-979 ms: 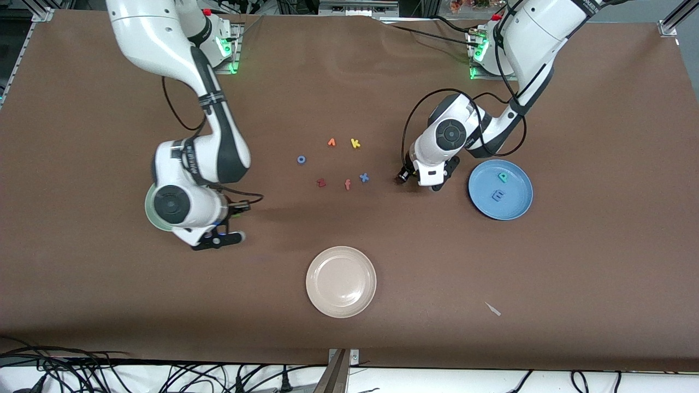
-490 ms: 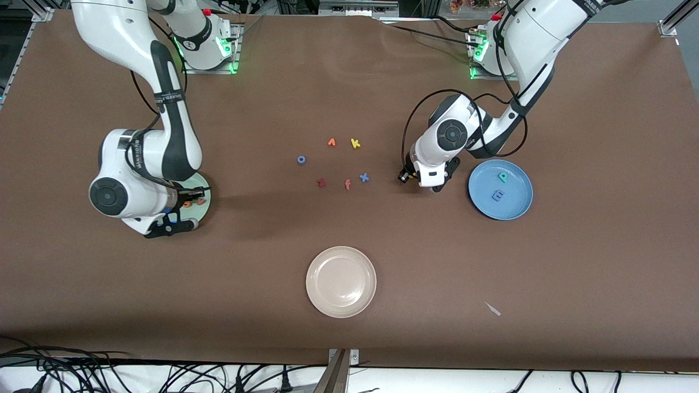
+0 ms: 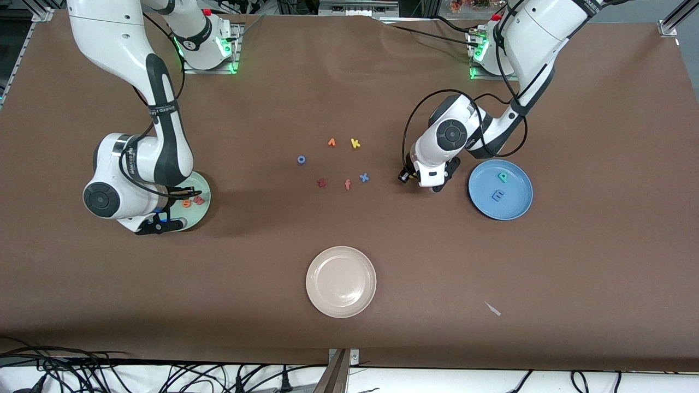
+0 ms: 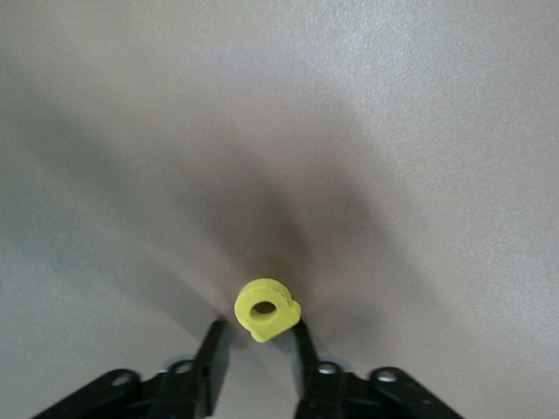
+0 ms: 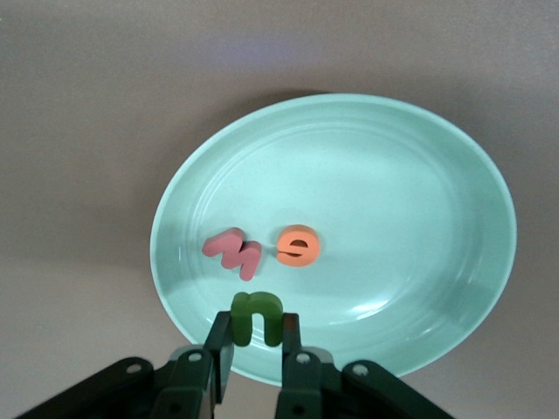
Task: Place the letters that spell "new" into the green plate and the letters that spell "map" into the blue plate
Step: 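Grasp the yellow a and green n with the left and right grippers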
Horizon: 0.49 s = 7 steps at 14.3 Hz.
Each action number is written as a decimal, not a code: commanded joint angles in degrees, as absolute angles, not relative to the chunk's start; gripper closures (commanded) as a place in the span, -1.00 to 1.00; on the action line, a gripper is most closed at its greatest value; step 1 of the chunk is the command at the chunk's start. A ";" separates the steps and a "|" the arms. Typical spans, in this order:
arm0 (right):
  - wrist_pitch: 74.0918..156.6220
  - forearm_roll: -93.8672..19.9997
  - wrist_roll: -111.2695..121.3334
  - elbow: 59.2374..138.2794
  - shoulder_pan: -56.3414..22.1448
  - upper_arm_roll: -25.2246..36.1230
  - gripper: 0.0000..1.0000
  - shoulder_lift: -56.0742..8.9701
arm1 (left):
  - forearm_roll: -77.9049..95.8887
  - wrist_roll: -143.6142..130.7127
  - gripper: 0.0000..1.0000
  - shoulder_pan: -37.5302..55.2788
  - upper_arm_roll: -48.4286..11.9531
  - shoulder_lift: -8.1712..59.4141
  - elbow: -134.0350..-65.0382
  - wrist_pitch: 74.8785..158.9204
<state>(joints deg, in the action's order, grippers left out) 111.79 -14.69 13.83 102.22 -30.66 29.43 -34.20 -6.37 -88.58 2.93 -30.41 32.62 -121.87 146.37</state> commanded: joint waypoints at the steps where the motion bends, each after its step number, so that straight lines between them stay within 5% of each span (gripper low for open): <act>1: 112.24 -15.56 14.24 102.48 -30.24 29.44 0.25 -33.84 | -10.54 -89.74 0.00 2.73 -28.75 32.26 -121.99 146.43; 2: 112.06 -15.64 13.19 102.22 -30.15 29.53 -0.93 -33.84 | -10.81 -89.74 0.01 2.72 -28.74 32.26 -122.17 146.43; 5: 111.54 -15.64 12.83 101.52 -30.15 29.53 -1.00 -33.75 | -11.51 -89.82 0.03 2.72 -28.74 31.99 -122.08 146.43; 7: 111.36 -15.64 12.83 101.25 -30.23 29.44 -1.00 -33.58 | -11.60 -89.82 0.23 2.72 -28.74 32.17 -122.17 146.43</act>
